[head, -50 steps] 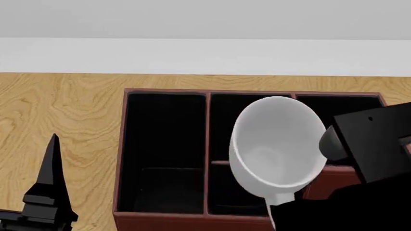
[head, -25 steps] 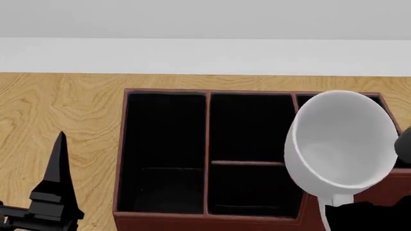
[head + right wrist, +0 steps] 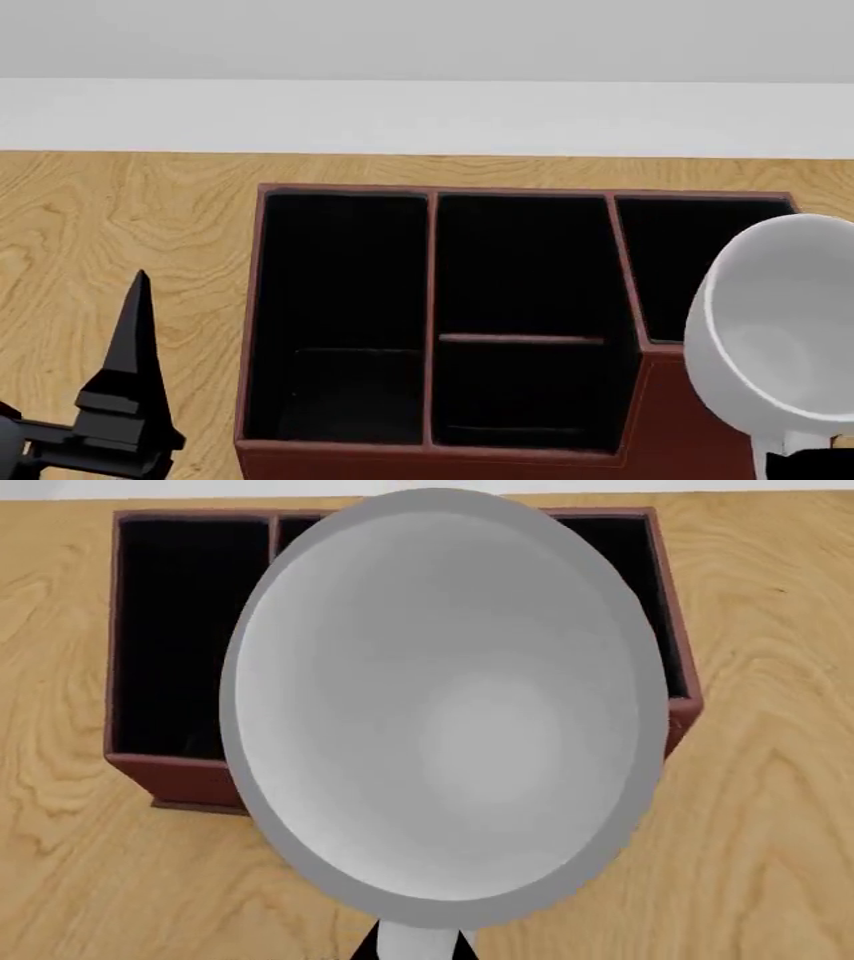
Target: Pick up the white mug and place it to the right of the caddy.
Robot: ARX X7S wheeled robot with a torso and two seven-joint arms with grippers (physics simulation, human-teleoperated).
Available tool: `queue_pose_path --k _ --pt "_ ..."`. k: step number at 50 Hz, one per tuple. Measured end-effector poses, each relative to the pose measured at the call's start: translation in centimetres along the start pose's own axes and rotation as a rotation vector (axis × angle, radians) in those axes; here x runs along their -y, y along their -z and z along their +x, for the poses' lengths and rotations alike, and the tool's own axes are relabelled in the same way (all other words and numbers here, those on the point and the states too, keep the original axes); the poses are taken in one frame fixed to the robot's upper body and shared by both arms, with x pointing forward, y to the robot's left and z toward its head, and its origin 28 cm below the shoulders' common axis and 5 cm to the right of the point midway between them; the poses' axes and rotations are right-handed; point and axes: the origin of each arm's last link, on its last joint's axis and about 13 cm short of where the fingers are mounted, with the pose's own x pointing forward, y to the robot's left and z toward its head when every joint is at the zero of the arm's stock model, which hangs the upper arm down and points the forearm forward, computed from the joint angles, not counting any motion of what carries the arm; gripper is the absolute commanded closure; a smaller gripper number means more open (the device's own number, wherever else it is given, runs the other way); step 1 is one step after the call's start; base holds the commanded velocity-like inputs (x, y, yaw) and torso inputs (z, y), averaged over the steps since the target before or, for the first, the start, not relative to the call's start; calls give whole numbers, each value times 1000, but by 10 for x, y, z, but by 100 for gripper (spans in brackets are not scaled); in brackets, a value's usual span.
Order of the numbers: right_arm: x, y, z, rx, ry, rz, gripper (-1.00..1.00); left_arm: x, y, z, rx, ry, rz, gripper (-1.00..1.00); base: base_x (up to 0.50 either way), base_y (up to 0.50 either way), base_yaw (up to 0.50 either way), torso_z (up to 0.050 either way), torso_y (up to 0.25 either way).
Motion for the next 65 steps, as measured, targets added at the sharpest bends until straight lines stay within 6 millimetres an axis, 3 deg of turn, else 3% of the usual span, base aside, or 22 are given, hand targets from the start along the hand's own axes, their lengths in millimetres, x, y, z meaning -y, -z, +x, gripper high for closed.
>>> queue_pose_path --k 46,65 --pt "20 -4 0 -12 137 55 100 2 4 3 5 18 -2 -100 0 0 0 0 0" --pt "36 -27 -11 -15 245 77 100 0 8 -1 -20 8 -6 -100 0 0 0 0 0"
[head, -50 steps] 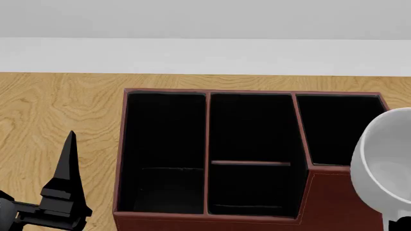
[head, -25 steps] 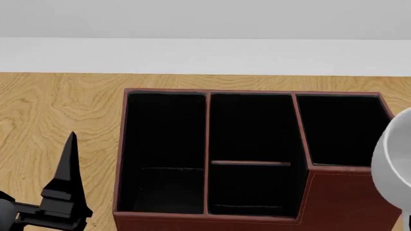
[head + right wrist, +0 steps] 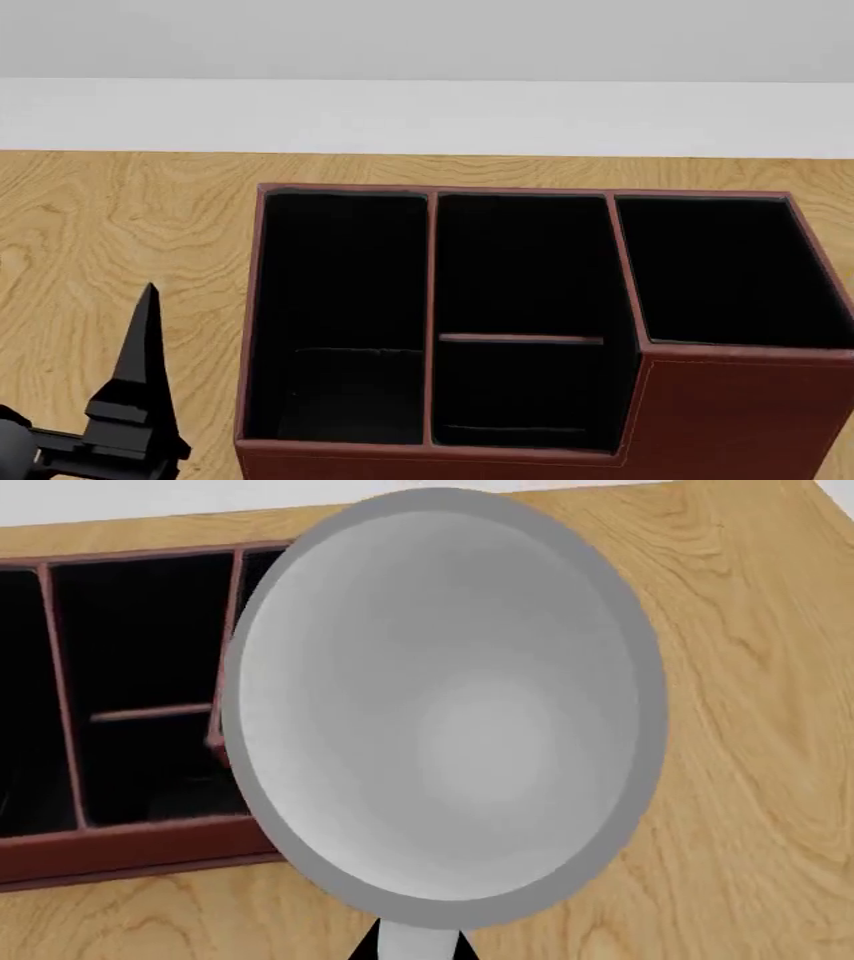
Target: Pick up the white mug and place it to the right of the caddy.
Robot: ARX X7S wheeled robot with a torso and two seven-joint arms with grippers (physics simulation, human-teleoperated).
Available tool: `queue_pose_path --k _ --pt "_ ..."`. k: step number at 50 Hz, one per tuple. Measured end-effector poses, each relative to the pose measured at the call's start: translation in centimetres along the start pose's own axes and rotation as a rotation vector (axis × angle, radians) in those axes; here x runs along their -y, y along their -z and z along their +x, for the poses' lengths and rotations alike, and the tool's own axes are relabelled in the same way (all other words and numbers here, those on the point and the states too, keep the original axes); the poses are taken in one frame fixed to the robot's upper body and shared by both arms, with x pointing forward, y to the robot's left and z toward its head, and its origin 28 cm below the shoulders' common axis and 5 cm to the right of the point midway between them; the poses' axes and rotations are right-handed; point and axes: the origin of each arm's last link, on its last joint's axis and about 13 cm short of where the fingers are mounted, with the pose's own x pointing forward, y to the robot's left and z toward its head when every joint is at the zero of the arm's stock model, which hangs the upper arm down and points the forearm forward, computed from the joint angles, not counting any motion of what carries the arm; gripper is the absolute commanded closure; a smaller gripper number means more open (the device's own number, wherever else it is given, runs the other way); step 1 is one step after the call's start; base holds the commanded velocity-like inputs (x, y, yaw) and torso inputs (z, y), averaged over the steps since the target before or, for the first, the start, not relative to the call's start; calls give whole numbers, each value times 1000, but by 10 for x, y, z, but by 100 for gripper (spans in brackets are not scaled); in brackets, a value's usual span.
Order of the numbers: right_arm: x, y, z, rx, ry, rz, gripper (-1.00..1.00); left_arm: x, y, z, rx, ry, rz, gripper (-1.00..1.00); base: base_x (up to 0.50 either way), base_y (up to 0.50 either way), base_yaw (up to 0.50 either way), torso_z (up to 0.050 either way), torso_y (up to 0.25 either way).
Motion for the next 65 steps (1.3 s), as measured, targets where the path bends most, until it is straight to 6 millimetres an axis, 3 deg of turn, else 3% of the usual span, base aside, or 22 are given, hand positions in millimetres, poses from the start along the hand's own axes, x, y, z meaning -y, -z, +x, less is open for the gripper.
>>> queue_pose_path --k 23,47,65 --pt "25 -44 8 -2 97 55 100 -3 -3 -5 5 -11 -11 -100 0 0 0 0 0" --pt "47 -80 46 -101 135 131 100 -6 -2 -8 13 -20 -18 -100 0 0 0 0 0" --pt "63 -89 80 -177 170 203 100 -6 -3 -8 14 -21 -18 -100 0 0 0 0 0"
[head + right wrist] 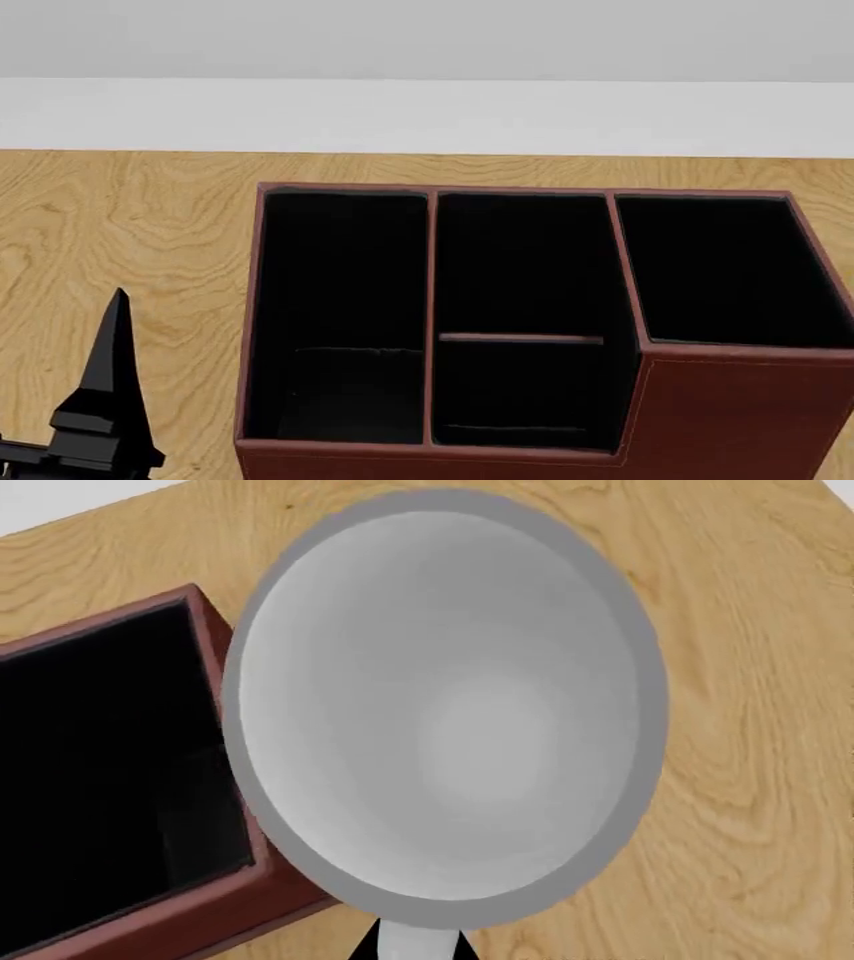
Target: Pick up the white mug and place it to the right of the caddy.
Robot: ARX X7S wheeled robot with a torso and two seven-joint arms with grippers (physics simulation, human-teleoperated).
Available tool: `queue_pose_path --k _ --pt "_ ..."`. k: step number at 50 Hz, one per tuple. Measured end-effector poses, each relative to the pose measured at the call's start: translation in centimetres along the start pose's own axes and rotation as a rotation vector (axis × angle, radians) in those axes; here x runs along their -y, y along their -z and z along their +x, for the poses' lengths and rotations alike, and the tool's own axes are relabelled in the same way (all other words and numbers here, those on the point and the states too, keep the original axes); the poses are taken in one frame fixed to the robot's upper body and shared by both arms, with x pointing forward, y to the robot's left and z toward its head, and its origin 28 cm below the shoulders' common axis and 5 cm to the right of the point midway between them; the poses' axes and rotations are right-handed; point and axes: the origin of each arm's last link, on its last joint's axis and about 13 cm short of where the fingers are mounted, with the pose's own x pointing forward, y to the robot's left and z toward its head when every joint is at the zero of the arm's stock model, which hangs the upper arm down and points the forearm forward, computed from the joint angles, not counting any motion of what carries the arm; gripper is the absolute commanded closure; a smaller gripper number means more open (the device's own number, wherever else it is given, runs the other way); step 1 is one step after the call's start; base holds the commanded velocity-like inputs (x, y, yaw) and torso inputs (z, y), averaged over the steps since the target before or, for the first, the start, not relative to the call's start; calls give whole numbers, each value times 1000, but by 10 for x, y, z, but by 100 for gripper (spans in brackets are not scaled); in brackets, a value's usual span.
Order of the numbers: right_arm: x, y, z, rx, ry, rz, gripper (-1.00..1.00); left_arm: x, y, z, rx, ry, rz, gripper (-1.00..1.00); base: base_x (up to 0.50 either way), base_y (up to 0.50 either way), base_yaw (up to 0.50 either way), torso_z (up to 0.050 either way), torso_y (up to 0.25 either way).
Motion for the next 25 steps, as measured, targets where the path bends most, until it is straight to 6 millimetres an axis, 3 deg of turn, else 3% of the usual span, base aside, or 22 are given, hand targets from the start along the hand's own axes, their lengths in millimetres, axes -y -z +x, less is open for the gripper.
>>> queue_pose_path --k 25 --pt "8 -6 35 -46 73 58 100 0 0 3 -1 -10 7 -100 0 0 0 0 1"
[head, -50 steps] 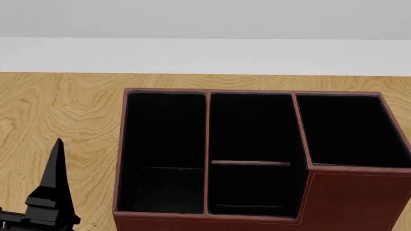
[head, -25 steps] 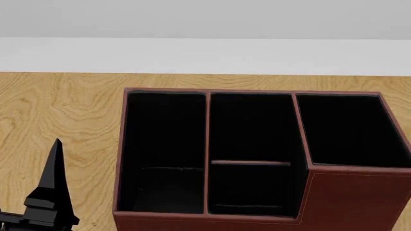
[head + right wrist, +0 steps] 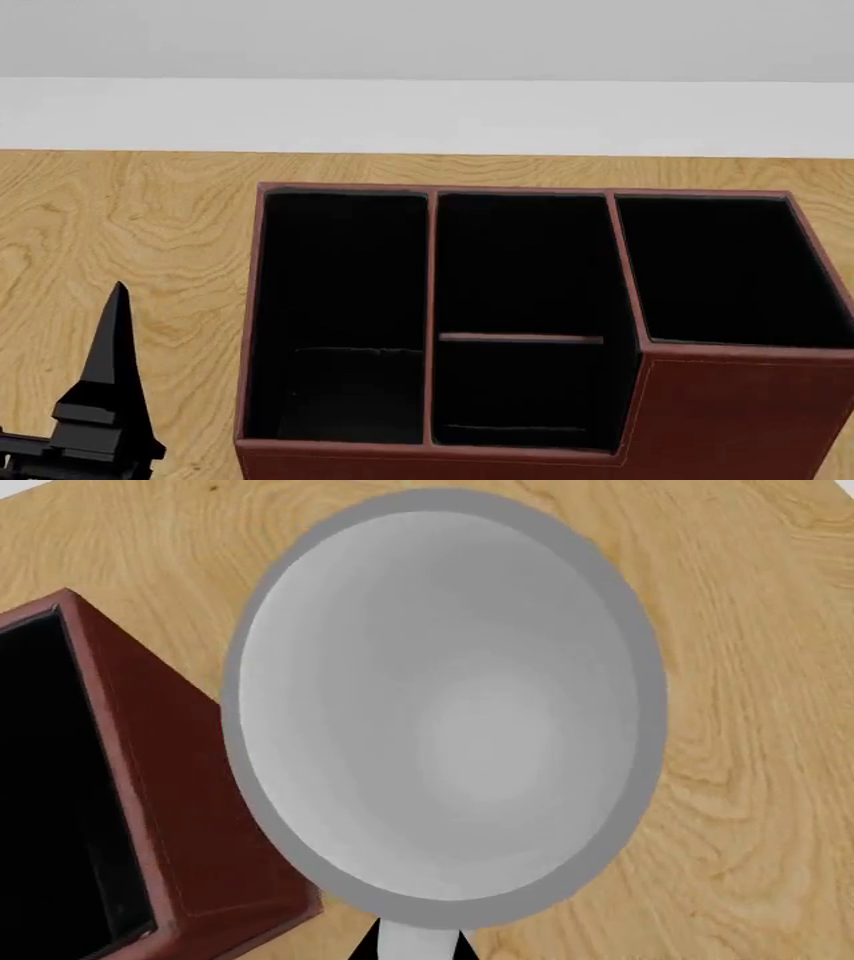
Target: Pick up the white mug and place it to the right of the caddy.
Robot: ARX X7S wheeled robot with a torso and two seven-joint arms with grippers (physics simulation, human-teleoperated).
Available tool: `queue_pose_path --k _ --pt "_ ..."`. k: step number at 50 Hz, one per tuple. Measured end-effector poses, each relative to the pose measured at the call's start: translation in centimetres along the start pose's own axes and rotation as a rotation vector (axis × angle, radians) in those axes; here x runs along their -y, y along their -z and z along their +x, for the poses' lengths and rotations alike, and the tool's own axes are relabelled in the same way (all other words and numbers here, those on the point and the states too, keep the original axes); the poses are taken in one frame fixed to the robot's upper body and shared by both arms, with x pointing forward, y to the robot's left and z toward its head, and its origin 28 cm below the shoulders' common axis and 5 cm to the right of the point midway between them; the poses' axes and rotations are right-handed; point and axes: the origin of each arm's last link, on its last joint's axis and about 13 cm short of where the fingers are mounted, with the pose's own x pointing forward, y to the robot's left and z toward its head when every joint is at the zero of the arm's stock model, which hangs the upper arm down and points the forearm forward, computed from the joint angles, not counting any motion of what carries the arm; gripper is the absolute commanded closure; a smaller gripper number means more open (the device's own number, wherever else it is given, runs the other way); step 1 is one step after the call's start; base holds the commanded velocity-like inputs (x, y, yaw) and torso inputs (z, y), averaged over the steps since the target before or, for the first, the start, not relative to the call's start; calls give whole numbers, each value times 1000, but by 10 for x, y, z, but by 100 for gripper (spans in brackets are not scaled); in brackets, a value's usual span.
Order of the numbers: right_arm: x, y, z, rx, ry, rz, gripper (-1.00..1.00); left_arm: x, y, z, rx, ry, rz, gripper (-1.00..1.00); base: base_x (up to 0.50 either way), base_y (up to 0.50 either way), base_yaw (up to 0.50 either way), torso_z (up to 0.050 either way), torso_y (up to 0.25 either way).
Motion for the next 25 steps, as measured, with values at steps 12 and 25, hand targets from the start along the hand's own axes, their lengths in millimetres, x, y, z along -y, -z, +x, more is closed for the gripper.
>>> queue_pose_path --k 12,25 --pt "-1 3 17 -30 17 -8 100 0 0 1 -1 -3 1 -100 0 0 0 0 0" --pt "-5 6 37 -58 23 -29 100 0 -2 0 5 -6 2 -100 0 0 0 0 0"
